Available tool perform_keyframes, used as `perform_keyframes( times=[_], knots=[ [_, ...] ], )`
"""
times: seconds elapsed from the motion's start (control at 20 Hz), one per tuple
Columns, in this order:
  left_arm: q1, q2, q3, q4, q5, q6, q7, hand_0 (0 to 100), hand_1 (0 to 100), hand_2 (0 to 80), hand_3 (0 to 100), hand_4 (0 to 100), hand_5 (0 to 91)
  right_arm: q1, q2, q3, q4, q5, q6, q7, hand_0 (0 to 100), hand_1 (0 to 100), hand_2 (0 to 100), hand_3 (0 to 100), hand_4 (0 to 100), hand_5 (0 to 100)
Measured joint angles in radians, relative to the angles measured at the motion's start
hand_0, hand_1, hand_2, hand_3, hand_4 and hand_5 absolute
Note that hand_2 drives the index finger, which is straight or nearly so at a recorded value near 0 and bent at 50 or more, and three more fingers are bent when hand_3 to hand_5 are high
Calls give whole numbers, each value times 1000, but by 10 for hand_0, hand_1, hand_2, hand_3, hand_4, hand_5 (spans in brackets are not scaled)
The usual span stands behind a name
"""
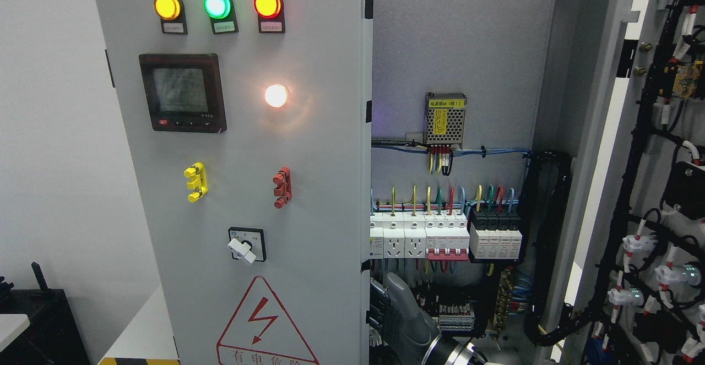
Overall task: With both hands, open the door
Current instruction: 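Push the door farther open with the right hand, away from the cabinet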
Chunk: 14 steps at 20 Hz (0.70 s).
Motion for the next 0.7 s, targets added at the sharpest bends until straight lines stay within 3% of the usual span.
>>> perform_keyframes(
  times=[0.7],
  knots=[
    [0,0,0,0,0,0,0,0,0,0,0,42,0,-1,3,4,-5,-31,10,74,0,0,0,0,0,0]
  ],
)
